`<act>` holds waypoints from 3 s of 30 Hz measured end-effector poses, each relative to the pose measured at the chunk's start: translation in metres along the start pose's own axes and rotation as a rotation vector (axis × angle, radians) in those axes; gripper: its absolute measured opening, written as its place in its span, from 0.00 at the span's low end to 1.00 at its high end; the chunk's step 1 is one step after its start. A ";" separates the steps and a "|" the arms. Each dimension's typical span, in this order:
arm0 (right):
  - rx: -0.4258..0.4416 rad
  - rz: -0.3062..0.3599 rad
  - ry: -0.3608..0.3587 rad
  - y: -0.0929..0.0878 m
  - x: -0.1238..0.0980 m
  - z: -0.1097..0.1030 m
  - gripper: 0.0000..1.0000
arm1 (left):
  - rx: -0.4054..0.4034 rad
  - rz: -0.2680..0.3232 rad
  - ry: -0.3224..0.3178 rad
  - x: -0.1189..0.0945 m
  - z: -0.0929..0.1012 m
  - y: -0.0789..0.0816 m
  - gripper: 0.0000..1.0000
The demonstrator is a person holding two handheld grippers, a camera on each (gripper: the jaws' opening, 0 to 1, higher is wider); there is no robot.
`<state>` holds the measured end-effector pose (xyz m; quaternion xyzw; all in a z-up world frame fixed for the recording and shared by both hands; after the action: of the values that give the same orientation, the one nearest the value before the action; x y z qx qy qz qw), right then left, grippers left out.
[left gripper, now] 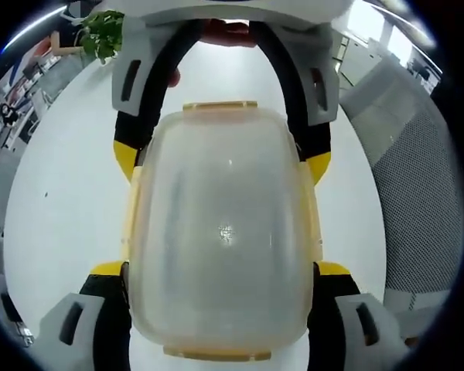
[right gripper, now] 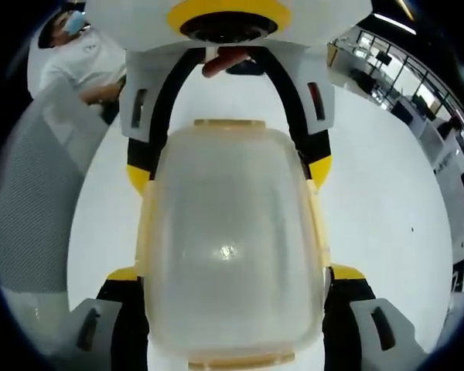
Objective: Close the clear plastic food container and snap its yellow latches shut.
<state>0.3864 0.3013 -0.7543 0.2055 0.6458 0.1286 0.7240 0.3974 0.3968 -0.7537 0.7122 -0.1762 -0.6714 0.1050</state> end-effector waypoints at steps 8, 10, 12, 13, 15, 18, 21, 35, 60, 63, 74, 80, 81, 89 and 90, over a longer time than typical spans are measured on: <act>0.007 0.002 0.010 0.000 0.002 0.007 0.97 | 0.002 -0.005 0.000 0.000 -0.006 0.000 0.97; 0.005 -0.001 0.010 0.000 0.002 0.011 0.97 | -0.001 0.000 0.001 0.000 -0.010 -0.001 0.97; 0.006 -0.003 0.009 0.001 0.003 0.014 0.97 | -0.003 -0.001 0.002 0.001 -0.013 -0.001 0.97; 0.006 -0.004 0.008 0.001 0.003 0.014 0.97 | -0.004 -0.004 0.002 0.001 -0.014 -0.001 0.97; 0.009 -0.003 0.006 0.001 0.003 0.015 0.97 | -0.003 -0.005 0.002 0.001 -0.015 -0.002 0.97; 0.016 0.007 0.003 0.001 0.003 0.018 0.97 | 0.002 0.000 0.000 0.000 -0.018 -0.002 0.97; 0.020 0.011 0.000 0.002 0.003 0.021 0.97 | 0.006 0.001 -0.002 0.000 -0.021 -0.002 0.97; 0.007 0.003 0.006 0.003 0.006 0.038 0.97 | -0.009 0.004 0.004 0.001 -0.038 -0.004 0.97; -0.015 0.015 -0.006 0.004 0.004 0.040 0.96 | -0.033 0.019 -0.006 0.000 -0.041 -0.003 0.99; -0.019 0.011 -0.003 0.004 0.004 0.040 0.97 | -0.022 0.007 -0.013 0.000 -0.039 -0.004 0.99; -0.007 0.019 -0.019 0.004 -0.002 0.039 1.00 | 0.013 -0.004 0.015 -0.004 -0.039 -0.001 0.99; 0.013 0.041 -0.046 0.004 -0.009 0.040 1.00 | 0.007 -0.005 0.028 -0.007 -0.038 -0.004 0.99; 0.018 0.045 -0.044 0.004 -0.010 0.039 1.00 | 0.008 -0.008 0.031 -0.009 -0.037 -0.005 0.99; 0.026 0.071 -0.066 0.006 -0.016 0.035 1.00 | -0.024 0.039 0.083 -0.018 -0.035 -0.004 0.99; 0.031 0.080 -0.067 0.007 -0.017 0.034 0.99 | -0.031 0.046 0.083 -0.019 -0.034 -0.004 0.99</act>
<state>0.4182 0.2950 -0.7336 0.2466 0.6145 0.1405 0.7361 0.4309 0.4047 -0.7355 0.7334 -0.1776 -0.6414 0.1385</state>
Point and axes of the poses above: the point that each gripper's makers call its tool centre point, and the gripper's own axes: x roughly forward along the fingers, z roughly to its right, y roughly out of its top, the point moved 7 cm from there along -x, roughly backward along the fingers
